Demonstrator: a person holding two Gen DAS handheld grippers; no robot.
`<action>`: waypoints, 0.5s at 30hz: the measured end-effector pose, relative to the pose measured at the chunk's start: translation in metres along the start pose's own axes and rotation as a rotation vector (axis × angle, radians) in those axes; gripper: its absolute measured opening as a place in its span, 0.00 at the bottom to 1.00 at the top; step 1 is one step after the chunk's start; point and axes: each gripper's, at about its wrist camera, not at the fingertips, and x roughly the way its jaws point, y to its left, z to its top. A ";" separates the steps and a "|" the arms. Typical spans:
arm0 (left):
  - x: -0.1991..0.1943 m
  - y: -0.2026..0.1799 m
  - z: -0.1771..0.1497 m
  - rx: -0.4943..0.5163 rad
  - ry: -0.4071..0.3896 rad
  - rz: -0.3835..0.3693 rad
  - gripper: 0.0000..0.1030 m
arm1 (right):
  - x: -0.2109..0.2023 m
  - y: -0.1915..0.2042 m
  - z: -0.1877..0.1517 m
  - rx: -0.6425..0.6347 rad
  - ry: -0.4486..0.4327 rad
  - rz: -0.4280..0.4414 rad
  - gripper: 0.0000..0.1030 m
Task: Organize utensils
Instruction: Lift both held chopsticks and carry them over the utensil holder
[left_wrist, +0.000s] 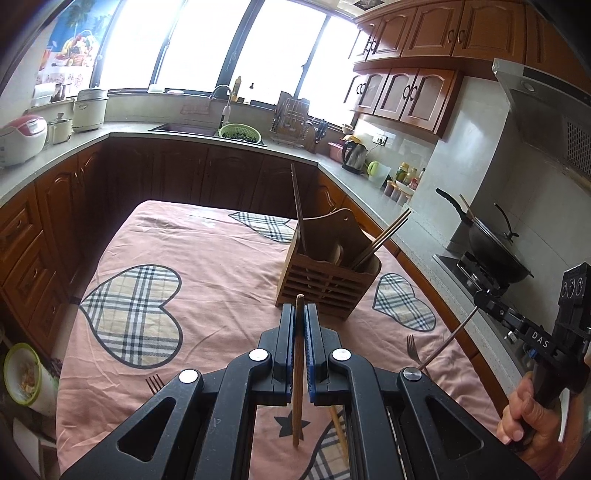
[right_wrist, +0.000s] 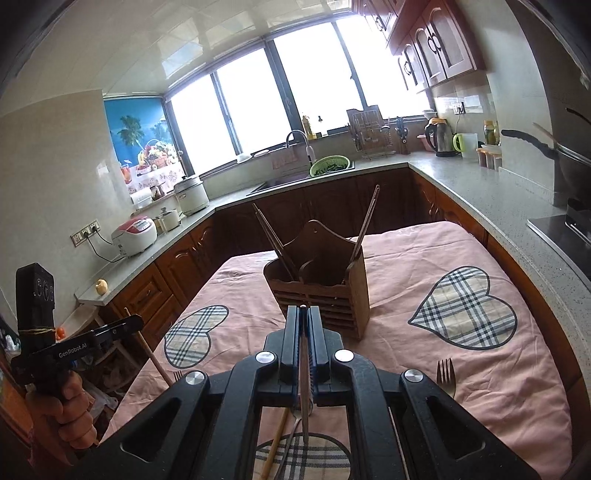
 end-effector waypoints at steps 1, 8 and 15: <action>0.000 0.001 0.001 -0.002 -0.005 0.000 0.03 | -0.001 0.000 0.001 -0.001 -0.004 0.000 0.04; -0.002 0.004 0.011 -0.007 -0.038 -0.001 0.03 | -0.004 0.000 0.010 -0.005 -0.032 0.000 0.04; 0.000 0.006 0.020 -0.010 -0.068 -0.005 0.03 | -0.003 -0.003 0.019 -0.002 -0.053 -0.004 0.04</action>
